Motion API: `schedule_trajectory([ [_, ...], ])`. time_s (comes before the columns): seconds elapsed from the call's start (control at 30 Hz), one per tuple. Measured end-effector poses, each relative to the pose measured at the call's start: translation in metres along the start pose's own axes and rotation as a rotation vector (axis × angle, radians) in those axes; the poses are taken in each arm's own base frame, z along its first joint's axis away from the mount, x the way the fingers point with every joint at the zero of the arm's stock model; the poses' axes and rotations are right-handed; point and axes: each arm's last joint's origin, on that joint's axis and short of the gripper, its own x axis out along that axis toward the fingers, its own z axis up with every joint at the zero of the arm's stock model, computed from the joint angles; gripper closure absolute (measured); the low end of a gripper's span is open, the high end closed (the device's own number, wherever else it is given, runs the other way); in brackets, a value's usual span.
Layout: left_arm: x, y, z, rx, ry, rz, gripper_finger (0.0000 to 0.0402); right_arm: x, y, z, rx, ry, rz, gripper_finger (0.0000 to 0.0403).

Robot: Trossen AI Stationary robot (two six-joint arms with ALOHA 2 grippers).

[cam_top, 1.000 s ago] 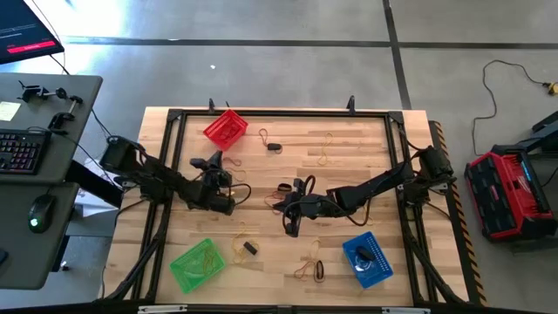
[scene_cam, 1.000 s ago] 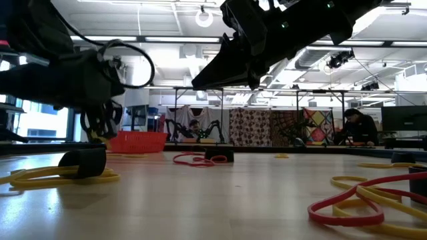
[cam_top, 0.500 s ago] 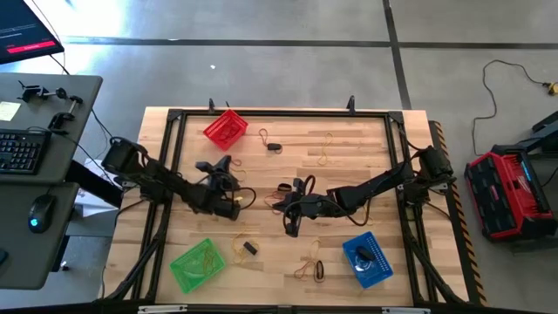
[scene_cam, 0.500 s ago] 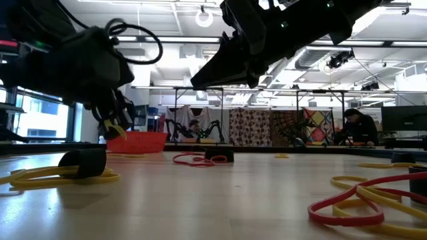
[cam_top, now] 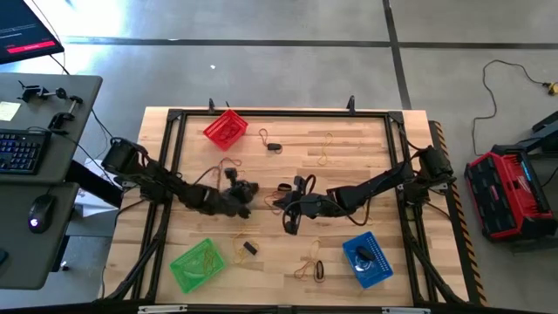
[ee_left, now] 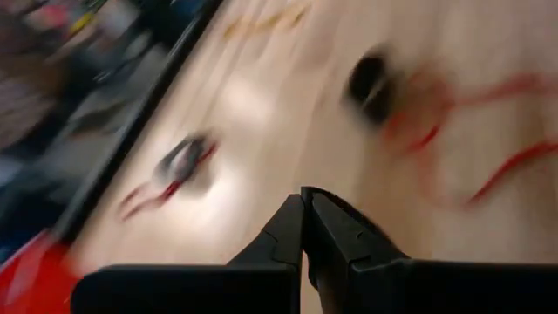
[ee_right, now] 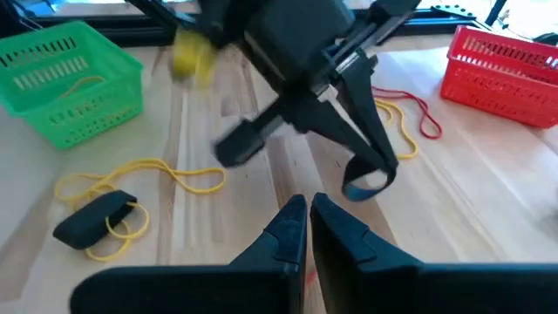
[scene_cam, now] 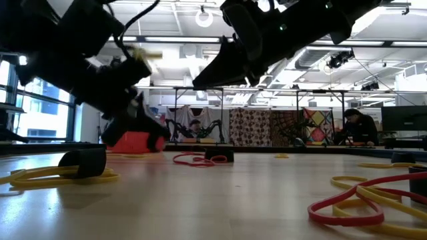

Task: Sort rubber bands into baskets
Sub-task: Put the black rubber band into the blue basket

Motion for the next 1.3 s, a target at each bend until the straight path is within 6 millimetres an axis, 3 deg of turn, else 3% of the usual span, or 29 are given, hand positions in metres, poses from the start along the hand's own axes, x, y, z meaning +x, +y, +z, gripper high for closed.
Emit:
schedule_trajectory([
  [0.23, 0.013, 0.017, 0.000, -0.089, -0.139, -0.201, 0.0399, 0.000, -0.003, -0.006, 0.022, 0.052, -0.061, 0.0380],
  [0.53, 0.014, 0.024, 0.015, -0.158, -0.314, -0.303, 0.0399, 0.003, -0.011, -0.007, 0.200, 0.069, -0.092, 0.0277],
  [0.7, 0.013, 0.026, 0.018, -0.182, -0.350, -0.288, 0.0399, 0.006, -0.018, -0.009, 0.291, 0.076, -0.117, 0.0253],
  [0.93, 0.011, 0.027, 0.023, -0.210, -0.393, -0.283, 0.0399, 0.020, -0.016, -0.016, 0.341, 0.030, -0.091, 0.0257],
  [1.07, 0.011, 0.026, 0.023, -0.206, -0.405, -0.315, 0.0399, 0.029, -0.018, -0.025, 0.368, -0.012, -0.191, 0.0266],
  [1.3, 0.011, 0.026, 0.023, -0.210, -0.407, -0.331, 0.0399, 0.031, -0.015, -0.024, 0.371, -0.062, -0.213, 0.0318],
])
